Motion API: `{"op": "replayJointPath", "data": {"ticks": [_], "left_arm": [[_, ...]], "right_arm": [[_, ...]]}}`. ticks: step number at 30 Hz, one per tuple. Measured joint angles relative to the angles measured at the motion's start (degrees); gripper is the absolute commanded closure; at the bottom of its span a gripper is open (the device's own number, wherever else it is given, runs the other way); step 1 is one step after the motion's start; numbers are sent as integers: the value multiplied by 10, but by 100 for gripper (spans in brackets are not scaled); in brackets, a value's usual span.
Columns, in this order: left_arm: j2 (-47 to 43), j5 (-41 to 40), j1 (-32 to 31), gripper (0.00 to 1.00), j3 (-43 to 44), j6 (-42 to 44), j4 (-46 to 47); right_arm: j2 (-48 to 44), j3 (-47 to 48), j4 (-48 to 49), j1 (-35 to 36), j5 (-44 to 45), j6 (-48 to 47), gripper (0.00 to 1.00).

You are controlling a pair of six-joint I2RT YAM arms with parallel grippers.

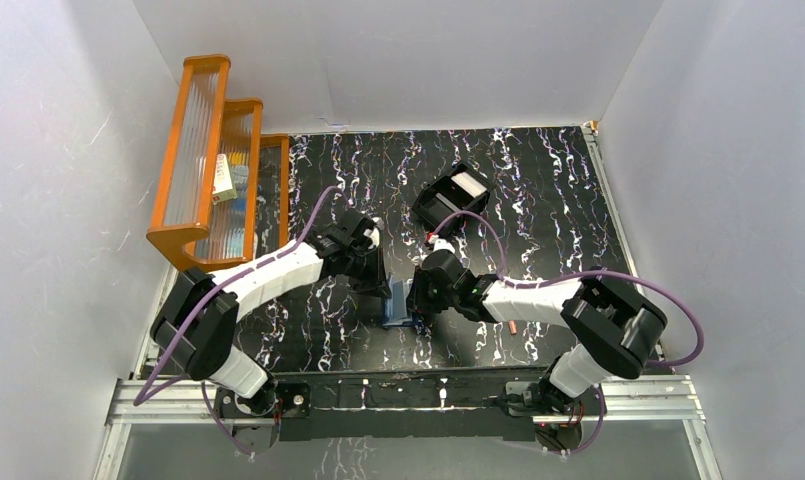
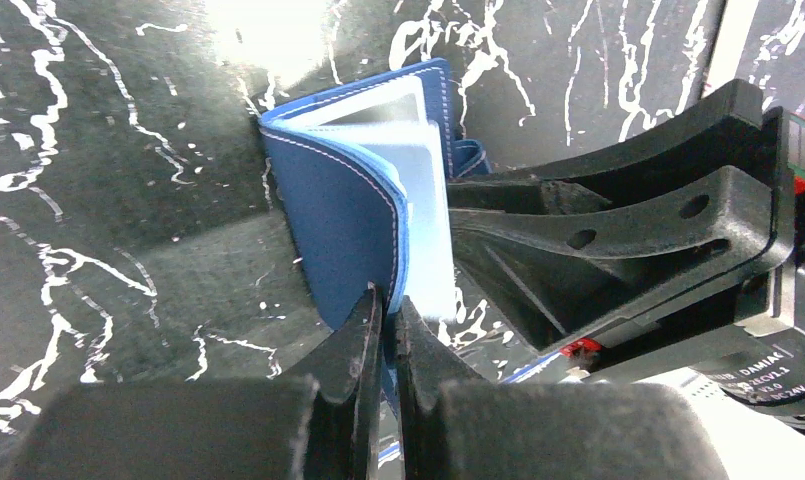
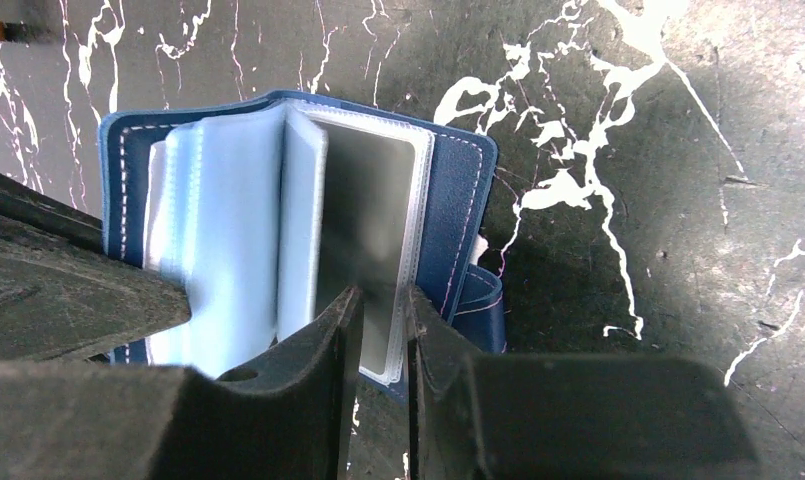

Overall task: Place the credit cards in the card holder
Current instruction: Turn over the card slot in the card holder.

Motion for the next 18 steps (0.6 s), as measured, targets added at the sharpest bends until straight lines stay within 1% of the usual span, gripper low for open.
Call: {"op": "replayJointPath", "data": {"ticks": [2, 5, 8, 10, 13, 16, 17, 18], "left_arm": [[-4, 8, 0, 100, -15, -8, 23], [-6, 13, 0, 100, -23, -11, 39], [-7, 17, 0, 100, -26, -13, 45], [-11, 16, 0, 100, -28, -14, 45], [-24, 13, 0, 100, -32, -14, 40], [-45, 8, 3, 100, -50, -17, 38], [-52, 7, 5, 99, -56, -17, 37], [-58, 5, 7, 96, -62, -18, 34]], "right_arm": [[0, 0, 1, 0, 1, 0, 70], [-2, 0, -2, 0, 3, 1, 65], [-19, 0, -26, 0, 19, -3, 62], [-40, 0, -52, 0, 33, -12, 59], [-83, 0, -87, -5, 52, -34, 52], [-131, 6, -117, -23, 68, -75, 47], [-142, 13, -127, -31, 75, -92, 46], [-149, 22, -137, -40, 80, -108, 46]]}}
